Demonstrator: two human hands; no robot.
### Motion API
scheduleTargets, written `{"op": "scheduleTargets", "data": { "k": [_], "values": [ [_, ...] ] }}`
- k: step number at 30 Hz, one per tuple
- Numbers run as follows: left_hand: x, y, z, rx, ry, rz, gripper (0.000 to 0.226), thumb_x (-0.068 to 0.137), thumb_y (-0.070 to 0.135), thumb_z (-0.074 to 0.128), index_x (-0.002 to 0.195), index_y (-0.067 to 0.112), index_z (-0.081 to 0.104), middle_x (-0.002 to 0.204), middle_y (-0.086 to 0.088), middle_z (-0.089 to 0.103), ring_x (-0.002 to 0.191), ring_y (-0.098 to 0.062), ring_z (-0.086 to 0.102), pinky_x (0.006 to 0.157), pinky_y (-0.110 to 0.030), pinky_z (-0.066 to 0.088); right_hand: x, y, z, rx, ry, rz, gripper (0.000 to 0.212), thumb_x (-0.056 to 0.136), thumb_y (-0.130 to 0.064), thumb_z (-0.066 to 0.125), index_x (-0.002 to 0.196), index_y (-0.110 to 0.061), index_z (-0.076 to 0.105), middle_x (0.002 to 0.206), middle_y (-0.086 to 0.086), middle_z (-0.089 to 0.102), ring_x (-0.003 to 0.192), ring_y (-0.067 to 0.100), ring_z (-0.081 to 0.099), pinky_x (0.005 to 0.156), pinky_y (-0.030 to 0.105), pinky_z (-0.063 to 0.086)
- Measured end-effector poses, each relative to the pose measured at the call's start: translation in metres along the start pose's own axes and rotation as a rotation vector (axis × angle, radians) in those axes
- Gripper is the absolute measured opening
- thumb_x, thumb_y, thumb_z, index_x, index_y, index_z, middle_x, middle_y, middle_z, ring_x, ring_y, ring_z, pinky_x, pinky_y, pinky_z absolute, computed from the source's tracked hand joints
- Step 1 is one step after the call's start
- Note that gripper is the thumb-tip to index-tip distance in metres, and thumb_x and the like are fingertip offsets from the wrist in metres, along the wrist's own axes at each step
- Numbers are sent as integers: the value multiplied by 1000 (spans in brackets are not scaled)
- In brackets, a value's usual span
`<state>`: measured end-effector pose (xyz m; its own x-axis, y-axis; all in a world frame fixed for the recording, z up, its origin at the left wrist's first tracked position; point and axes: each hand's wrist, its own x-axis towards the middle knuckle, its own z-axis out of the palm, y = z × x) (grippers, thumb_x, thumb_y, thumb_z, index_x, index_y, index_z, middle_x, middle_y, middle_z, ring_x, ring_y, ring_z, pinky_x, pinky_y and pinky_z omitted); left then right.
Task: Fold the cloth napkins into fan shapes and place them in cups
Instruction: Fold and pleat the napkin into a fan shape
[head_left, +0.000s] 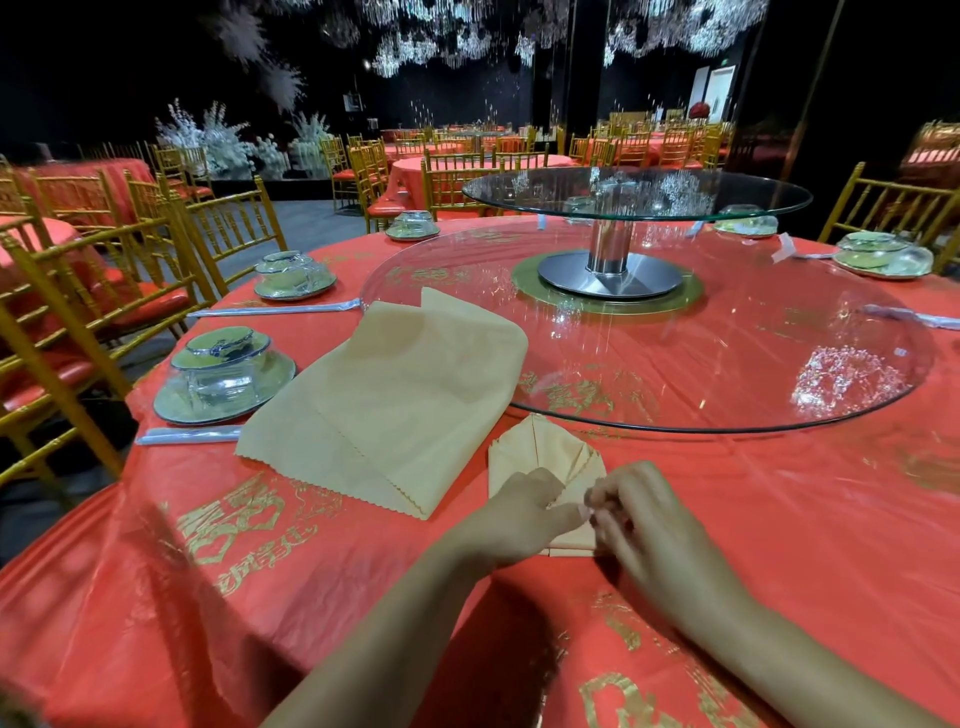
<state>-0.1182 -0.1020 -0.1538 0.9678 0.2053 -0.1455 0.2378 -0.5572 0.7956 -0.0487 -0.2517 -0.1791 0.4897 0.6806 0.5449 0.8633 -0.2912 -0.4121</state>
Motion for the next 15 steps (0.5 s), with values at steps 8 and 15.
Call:
{"op": "scheduleTargets", "data": {
  "k": [8, 15],
  "values": [
    [1, -16, 4, -103, 121, 200, 37, 92, 2, 45, 126, 14, 35, 100, 1, 43, 77, -1, 42, 68, -6, 35, -21, -10, 5, -489, -210, -77, 72, 97, -50, 7, 107, -13, 69, 116, 3, 67, 109, 19, 63, 95, 26, 42],
    [-5, -35, 14, 328, 467, 358, 38, 81, 24, 49, 118, 16, 45, 103, -4, 55, 92, -16, 49, 85, -27, 36, -22, -14, 0, -561, -385, -4, 76, 93, -60, 11, 113, -14, 67, 120, 4, 65, 112, 16, 61, 100, 32, 27]
  ]
}}
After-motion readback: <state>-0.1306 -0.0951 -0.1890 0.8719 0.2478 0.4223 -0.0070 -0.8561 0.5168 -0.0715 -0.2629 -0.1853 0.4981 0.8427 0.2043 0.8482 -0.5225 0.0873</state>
